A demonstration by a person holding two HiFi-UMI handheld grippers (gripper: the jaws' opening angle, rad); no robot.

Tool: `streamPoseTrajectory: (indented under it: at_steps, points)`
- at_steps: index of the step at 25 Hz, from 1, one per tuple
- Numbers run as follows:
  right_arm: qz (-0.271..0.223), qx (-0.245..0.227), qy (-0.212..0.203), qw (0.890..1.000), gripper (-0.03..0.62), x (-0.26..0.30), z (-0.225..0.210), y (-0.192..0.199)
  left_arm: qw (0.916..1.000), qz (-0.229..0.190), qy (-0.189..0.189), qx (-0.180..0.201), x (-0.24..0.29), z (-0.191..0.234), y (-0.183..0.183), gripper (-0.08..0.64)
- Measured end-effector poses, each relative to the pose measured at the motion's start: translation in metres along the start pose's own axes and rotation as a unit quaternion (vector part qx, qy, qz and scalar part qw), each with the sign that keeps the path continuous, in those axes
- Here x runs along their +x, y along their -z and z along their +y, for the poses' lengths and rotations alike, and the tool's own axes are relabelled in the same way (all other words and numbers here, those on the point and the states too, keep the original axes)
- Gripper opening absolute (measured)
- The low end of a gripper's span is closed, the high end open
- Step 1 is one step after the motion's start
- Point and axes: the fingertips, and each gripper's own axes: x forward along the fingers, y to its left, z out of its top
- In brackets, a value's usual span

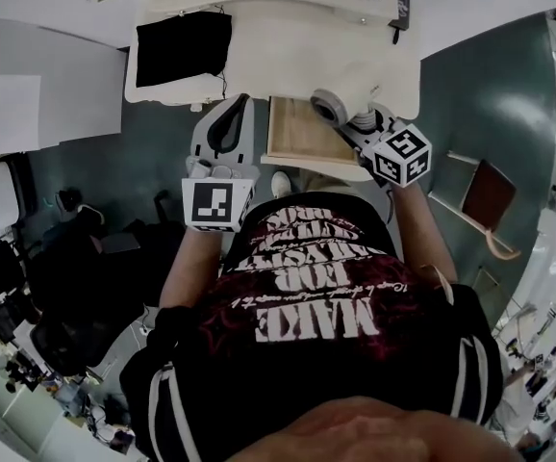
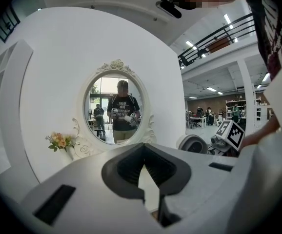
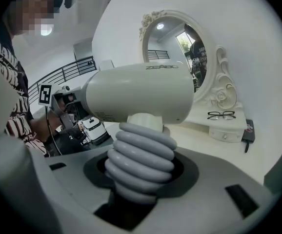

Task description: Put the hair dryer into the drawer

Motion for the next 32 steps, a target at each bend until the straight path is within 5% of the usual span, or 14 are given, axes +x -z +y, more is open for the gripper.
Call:
streamPoseTrajectory:
  at_steps: [32]
  points:
    - [0.182, -0.039, -0.056, 0.981, 0.19, 0.101, -0.029, 0.111, 0.9982, 0.043, -0.036, -0.023, -0.009, 0.021, 0.027, 0.002]
